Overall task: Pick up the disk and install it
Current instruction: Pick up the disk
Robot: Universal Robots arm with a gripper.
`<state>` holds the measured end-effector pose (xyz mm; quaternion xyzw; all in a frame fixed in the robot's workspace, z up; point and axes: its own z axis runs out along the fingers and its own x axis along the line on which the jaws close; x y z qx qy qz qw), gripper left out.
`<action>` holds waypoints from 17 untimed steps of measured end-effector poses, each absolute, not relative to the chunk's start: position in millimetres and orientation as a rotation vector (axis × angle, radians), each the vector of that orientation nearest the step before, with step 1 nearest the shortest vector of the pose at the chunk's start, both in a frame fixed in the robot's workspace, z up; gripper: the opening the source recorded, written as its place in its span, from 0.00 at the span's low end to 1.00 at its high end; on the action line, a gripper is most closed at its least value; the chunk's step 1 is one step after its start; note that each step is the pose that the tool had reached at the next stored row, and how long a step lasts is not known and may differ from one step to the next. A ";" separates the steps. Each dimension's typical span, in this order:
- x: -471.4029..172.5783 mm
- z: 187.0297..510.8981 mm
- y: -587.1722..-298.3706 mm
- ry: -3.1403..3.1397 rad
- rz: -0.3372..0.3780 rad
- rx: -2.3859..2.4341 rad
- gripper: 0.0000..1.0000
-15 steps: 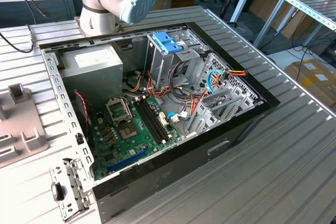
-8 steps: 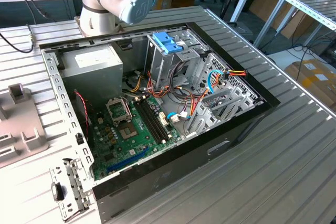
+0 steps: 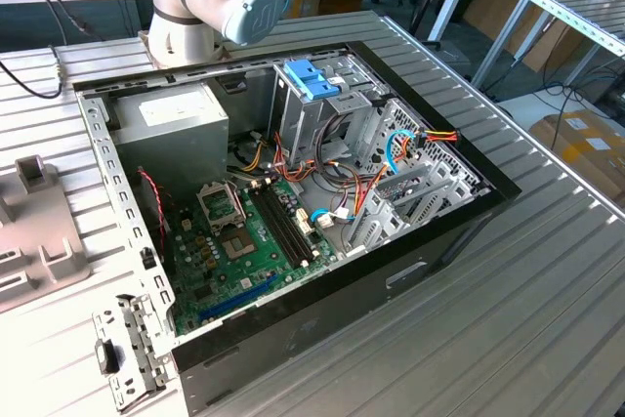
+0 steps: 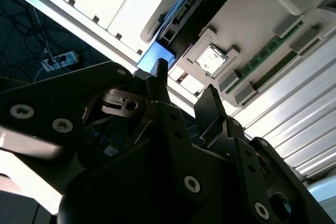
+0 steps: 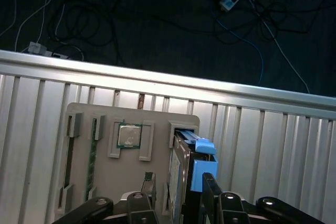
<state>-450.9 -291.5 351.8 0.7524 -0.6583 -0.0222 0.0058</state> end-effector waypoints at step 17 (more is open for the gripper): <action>-453.3 344.9 -271.9 -2.063 -0.070 2.353 0.48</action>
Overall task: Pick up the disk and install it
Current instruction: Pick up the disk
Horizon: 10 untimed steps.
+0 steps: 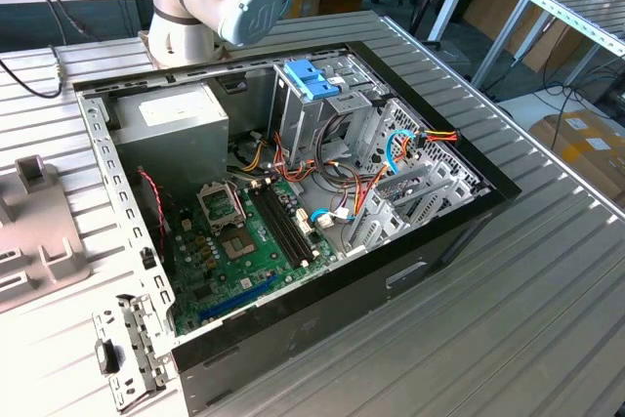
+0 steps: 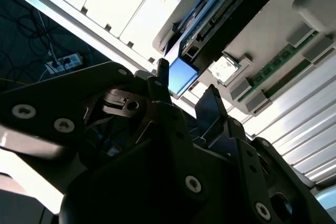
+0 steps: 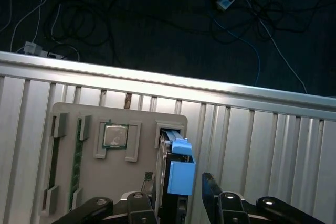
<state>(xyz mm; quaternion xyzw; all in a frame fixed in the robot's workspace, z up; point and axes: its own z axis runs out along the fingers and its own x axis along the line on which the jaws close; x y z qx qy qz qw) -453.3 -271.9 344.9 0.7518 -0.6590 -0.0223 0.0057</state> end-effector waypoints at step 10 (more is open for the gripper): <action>-453.4 334.8 -271.9 -2.063 -0.070 2.353 0.48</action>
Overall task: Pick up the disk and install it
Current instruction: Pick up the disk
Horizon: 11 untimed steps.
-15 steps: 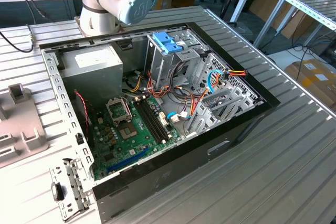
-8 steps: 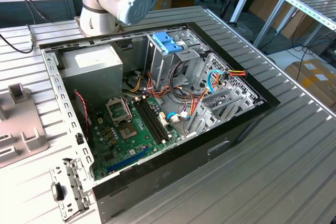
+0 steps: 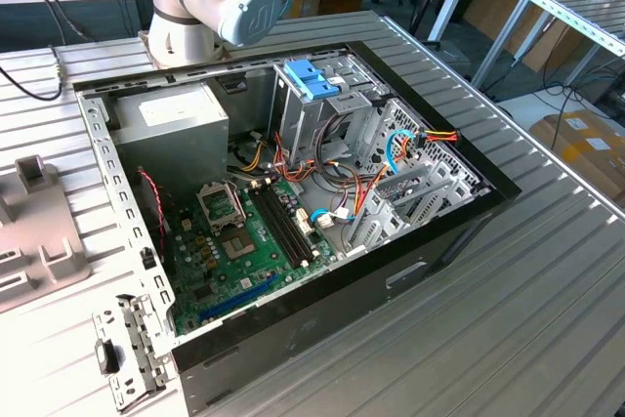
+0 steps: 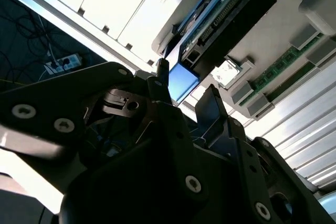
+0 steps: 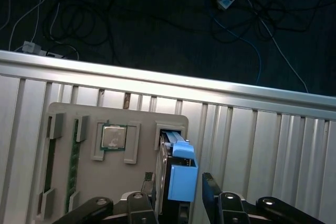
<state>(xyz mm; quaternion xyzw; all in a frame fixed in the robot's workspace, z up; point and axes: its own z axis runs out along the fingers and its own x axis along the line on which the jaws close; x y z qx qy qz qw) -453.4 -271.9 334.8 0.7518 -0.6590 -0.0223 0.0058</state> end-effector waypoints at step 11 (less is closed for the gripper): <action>-453.4 331.6 -271.9 -2.063 -0.070 2.353 0.48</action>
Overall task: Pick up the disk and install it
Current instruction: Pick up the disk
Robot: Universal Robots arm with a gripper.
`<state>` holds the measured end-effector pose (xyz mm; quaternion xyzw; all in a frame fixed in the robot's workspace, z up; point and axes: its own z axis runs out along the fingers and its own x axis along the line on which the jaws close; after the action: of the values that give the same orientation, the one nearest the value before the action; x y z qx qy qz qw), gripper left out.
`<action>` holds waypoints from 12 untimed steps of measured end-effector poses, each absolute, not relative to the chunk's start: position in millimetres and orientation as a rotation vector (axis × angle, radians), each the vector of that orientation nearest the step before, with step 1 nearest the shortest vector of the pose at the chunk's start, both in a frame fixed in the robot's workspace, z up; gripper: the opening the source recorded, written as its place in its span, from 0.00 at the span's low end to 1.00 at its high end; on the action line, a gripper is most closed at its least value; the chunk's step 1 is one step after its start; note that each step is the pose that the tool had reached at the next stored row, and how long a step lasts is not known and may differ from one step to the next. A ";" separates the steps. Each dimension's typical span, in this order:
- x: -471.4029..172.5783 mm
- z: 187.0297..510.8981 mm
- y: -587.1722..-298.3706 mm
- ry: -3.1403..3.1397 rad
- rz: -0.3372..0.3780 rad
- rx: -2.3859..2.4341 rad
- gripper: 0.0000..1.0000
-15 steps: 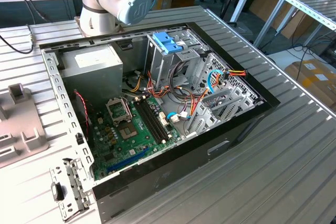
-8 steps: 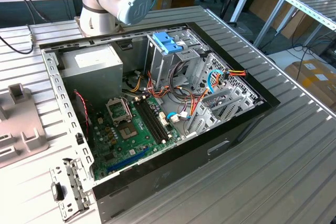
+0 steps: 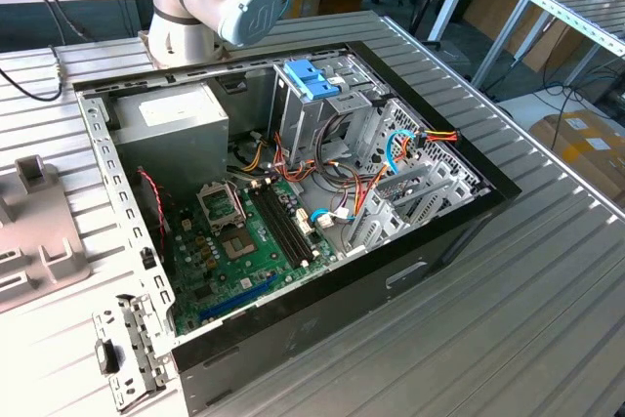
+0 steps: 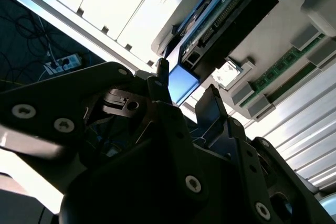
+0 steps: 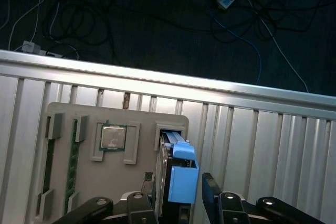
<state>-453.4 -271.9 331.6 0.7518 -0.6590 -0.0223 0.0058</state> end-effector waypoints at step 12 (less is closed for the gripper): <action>-453.4 327.3 -271.9 -2.063 -0.070 2.353 0.48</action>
<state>-453.4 -271.9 327.3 0.7518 -0.6590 -0.0223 0.0058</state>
